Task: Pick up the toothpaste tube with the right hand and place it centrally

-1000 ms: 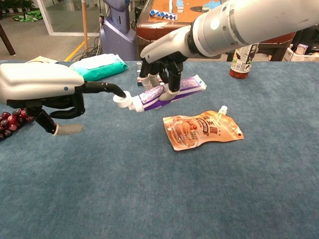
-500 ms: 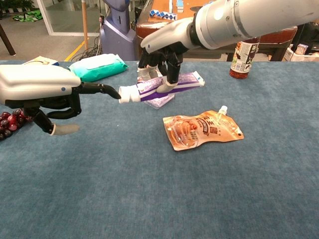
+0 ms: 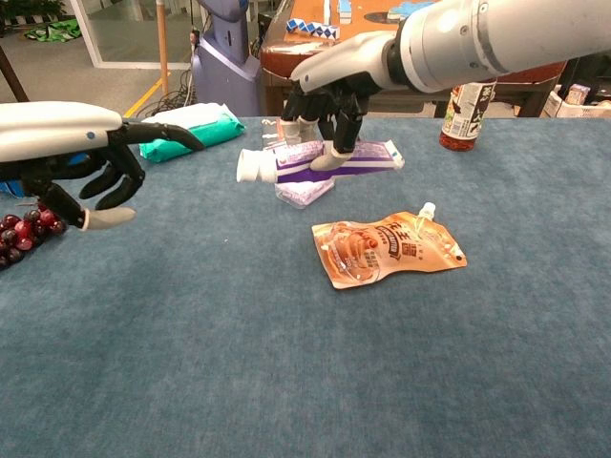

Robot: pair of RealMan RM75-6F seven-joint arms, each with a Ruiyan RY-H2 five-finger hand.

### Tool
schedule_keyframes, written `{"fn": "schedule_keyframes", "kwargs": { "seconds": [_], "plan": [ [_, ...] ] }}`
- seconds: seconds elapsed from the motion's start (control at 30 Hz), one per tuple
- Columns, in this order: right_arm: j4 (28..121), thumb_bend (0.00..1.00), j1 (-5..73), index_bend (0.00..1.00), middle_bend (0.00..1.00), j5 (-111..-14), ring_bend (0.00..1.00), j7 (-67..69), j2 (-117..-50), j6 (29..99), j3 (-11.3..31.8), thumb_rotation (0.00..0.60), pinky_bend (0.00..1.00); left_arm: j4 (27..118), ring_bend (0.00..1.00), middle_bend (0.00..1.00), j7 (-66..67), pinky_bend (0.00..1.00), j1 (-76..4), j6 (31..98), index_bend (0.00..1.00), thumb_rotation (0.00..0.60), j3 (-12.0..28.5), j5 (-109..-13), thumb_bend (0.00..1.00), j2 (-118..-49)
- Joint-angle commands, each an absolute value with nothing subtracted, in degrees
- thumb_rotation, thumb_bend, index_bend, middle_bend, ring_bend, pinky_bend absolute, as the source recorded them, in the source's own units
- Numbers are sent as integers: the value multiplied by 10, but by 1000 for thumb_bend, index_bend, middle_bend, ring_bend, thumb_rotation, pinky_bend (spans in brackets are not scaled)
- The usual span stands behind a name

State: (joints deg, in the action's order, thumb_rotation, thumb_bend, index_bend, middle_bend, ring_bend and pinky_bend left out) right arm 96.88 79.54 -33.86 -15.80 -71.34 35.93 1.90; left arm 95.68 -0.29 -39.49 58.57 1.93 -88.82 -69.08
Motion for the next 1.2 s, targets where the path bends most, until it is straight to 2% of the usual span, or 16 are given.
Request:
{"fn": "schedule_keyframes", "kwargs": {
  "seconds": [0.03, 0.1, 0.13, 0.2, 0.27, 0.37, 0.47, 0.53, 0.83, 1.2],
  "plan": [
    [973, 957, 758, 950, 852, -373, 724, -109, -711, 362, 43, 600, 569, 960, 498, 488, -41, 702, -371, 610, 49, 600, 27, -858, 373, -685],
    [972, 957, 743, 950, 852, -390, 731, -92, -713, 361, 48, 600, 581, 965, 391, 395, -66, 603, -362, 619, 34, 588, 32, -845, 348, -680],
    [972, 957, 736, 950, 852, -396, 732, -82, -714, 360, 51, 600, 582, 968, 335, 338, -79, 545, -358, 623, 27, 538, 35, -839, 321, -678],
    [974, 957, 721, 950, 853, -411, 736, -61, -717, 355, 58, 600, 582, 973, 266, 269, -113, 475, -349, 632, 22, 386, 42, -829, 292, -675],
    [973, 957, 706, 954, 854, -431, 738, -45, -724, 355, 62, 600, 582, 971, 234, 239, -145, 426, -342, 642, 22, 278, 49, -827, 275, -673],
    [974, 957, 684, 958, 856, -454, 741, -12, -735, 354, 73, 600, 582, 969, 214, 220, -187, 385, -335, 648, 12, 153, 55, -822, 253, -669],
    [975, 957, 664, 958, 856, -481, 741, 14, -748, 357, 83, 600, 582, 977, 190, 200, -239, 334, -328, 649, 1, 52, 60, -817, 239, -664],
    [974, 957, 654, 958, 856, -495, 743, 29, -757, 359, 89, 600, 582, 982, 183, 188, -271, 329, -326, 647, 0, 11, 64, -815, 227, -661],
    [973, 957, 622, 958, 856, -532, 752, 81, -814, 382, 116, 600, 591, 988, 164, 170, -324, 310, -318, 649, 0, 0, 71, -819, 221, -666],
    [977, 955, 605, 966, 861, -519, 763, 47, -909, 467, 131, 600, 594, 997, 150, 156, -329, 278, -319, 650, 0, 0, 74, -832, 217, -691]
  ]
}}
